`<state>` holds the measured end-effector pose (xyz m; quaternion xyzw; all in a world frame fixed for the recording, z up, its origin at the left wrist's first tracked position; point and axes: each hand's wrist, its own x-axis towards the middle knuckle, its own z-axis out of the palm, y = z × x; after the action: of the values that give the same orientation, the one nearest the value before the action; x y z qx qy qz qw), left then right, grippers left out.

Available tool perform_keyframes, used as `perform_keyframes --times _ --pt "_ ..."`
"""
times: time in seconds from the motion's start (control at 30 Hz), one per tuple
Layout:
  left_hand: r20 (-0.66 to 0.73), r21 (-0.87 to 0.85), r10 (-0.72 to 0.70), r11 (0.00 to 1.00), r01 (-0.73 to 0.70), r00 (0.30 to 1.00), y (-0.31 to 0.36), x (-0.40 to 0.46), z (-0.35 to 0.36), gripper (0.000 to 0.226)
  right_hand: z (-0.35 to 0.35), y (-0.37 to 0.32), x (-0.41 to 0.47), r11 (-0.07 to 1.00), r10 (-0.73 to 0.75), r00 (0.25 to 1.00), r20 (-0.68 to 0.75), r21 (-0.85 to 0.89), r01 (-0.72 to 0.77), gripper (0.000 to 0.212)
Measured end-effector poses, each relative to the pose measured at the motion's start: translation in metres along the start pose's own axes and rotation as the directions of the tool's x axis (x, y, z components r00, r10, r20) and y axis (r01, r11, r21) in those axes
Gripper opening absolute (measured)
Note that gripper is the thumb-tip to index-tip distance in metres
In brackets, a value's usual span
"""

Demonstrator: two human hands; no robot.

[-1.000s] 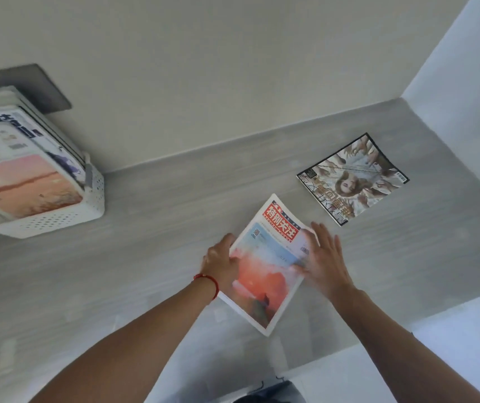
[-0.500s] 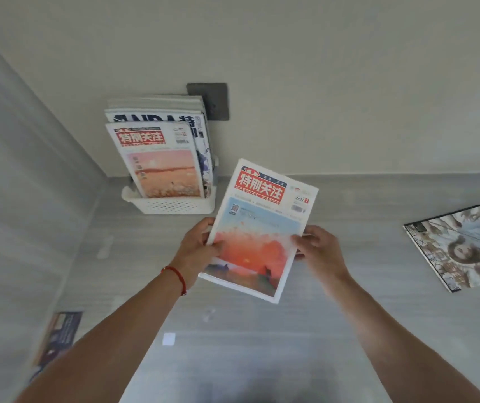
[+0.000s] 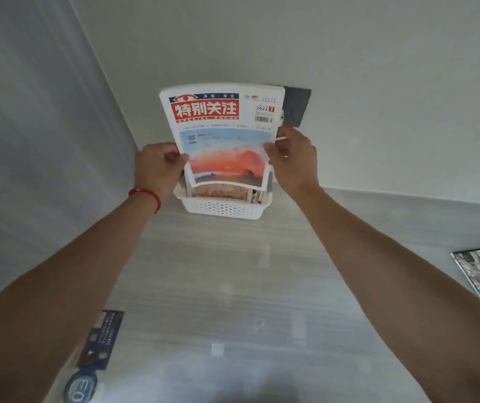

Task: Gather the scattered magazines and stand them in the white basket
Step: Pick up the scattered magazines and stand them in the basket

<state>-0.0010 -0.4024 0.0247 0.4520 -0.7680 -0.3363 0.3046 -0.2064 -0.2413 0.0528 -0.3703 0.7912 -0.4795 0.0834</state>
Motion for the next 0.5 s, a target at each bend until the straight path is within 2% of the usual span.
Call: perform_keyframes --times 0.1,0.27,0.5 --pt "0.012 0.020 0.014 1.000 -0.014 1.000 -0.007 0.012 0.005 0.017 0.017 0.004 0.013 0.998 0.038 0.999 0.014 -0.058 -0.037 0.012" --pt "0.062 0.076 -0.059 0.996 0.054 0.996 -0.028 0.025 0.021 0.018 0.041 0.023 0.018 0.989 0.111 0.991 0.070 -0.111 -0.103 0.022" --pt "0.128 0.236 -0.084 0.970 0.052 0.988 -0.054 0.034 0.043 0.019 0.064 0.052 0.017 0.964 0.201 0.977 0.073 -0.193 -0.184 0.023"
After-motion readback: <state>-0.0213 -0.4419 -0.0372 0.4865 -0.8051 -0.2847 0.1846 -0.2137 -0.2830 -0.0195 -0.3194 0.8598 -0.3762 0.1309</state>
